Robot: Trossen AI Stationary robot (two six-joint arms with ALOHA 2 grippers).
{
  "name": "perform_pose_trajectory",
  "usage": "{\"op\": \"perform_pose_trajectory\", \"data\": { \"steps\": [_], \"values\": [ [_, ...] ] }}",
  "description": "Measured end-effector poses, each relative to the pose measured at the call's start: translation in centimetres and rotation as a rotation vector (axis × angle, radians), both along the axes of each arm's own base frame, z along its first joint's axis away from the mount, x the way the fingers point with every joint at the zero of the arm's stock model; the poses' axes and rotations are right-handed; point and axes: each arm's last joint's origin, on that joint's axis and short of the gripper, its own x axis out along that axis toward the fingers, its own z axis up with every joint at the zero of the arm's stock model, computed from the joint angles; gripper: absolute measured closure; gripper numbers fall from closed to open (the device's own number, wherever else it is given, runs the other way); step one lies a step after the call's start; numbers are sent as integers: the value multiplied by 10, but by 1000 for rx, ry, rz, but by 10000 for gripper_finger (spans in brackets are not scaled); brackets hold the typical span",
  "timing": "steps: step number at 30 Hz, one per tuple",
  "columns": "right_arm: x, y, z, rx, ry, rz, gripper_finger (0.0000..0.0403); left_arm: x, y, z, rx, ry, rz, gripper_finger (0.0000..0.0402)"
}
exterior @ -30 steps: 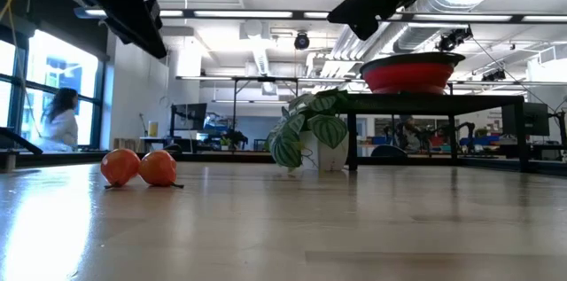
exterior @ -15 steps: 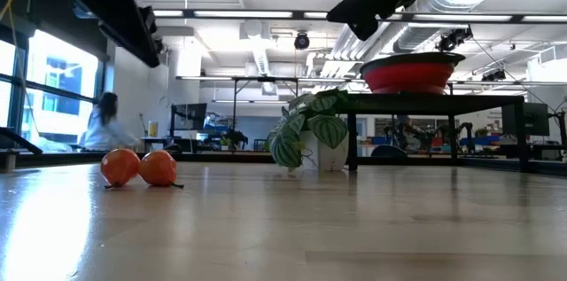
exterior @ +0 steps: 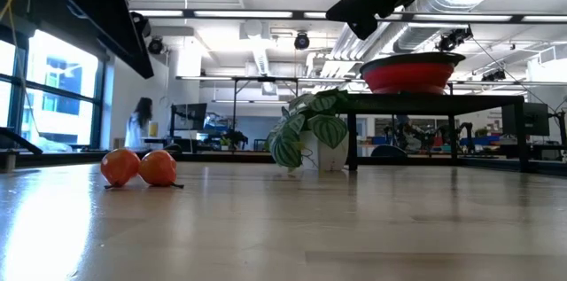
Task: Pick & Place Fruit
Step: Put the orange pear into the red colander
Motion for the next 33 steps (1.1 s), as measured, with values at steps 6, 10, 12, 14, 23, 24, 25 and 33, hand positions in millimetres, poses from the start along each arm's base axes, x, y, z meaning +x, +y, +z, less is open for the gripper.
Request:
{"op": "perform_pose_trajectory", "data": {
  "steps": [6,10,12,14,23,24,25,33],
  "values": [
    [0,0,0,0,0,0,394,-2,1,-8,16,18,6,105],
    [0,0,0,20,4,-13,394,-6,3,-30,0,21,25,105],
    [0,0,0,20,4,-14,394,-6,2,-39,-32,-12,26,105],
    [0,0,0,20,4,-14,394,-5,1,-45,-55,-59,22,105],
    [0,0,0,18,4,-16,394,-11,3,-65,-99,-66,36,105],
    [0,0,0,18,4,-17,394,-12,3,-67,-103,-63,42,105],
    [0,0,0,18,4,-16,394,-12,3,-68,-107,-67,44,105],
    [0,0,0,17,1,-17,394,1,-3,-93,-117,-22,19,105]
  ]
}}
